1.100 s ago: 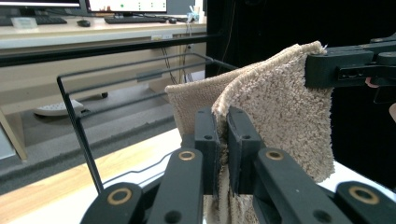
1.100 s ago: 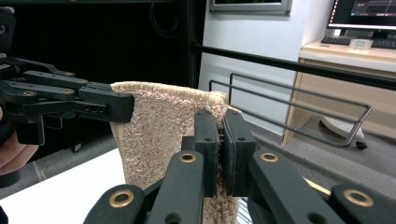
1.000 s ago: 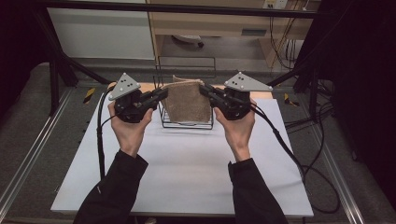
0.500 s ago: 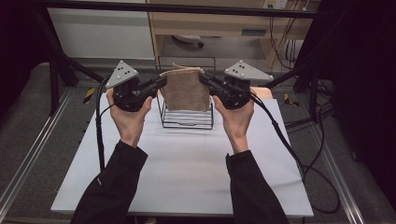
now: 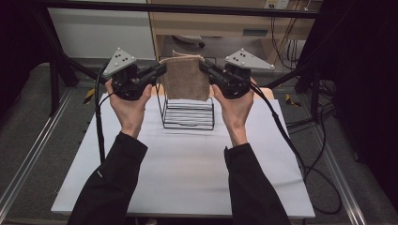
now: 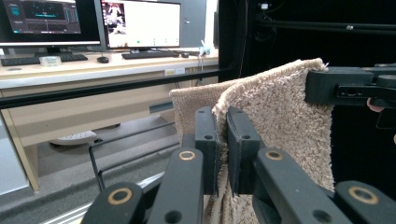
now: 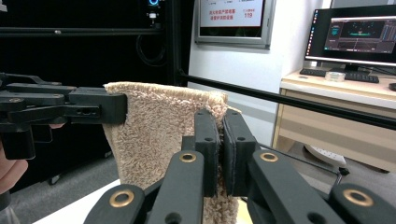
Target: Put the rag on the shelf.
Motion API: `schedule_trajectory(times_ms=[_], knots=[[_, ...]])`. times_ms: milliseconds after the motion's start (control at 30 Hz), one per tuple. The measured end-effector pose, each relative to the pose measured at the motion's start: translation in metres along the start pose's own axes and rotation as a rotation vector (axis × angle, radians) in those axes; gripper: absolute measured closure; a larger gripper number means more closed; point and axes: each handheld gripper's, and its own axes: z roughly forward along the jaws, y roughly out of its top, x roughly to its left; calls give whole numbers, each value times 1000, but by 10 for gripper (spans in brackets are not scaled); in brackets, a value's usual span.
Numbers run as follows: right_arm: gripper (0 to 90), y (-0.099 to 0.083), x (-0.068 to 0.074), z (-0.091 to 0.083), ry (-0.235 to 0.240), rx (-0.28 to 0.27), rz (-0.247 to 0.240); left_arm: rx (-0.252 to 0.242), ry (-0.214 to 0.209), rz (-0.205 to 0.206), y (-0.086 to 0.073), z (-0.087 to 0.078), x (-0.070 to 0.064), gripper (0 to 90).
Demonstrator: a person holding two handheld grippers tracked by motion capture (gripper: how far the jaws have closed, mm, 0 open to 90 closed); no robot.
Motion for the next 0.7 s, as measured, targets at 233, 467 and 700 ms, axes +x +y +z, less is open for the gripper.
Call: schedule_trajectory(times_ms=[233, 467, 700], knots=[[863, 5, -4, 8, -8, -10, 8, -8, 1, -6, 6, 6, 8, 839], [863, 8, -10, 16, -19, -19, 17, -6, 5, -11, 15, 15, 14, 839], [863, 14, -15, 22, -25, -19, 9, -5, 5, -20, 20, 23, 20, 839]])
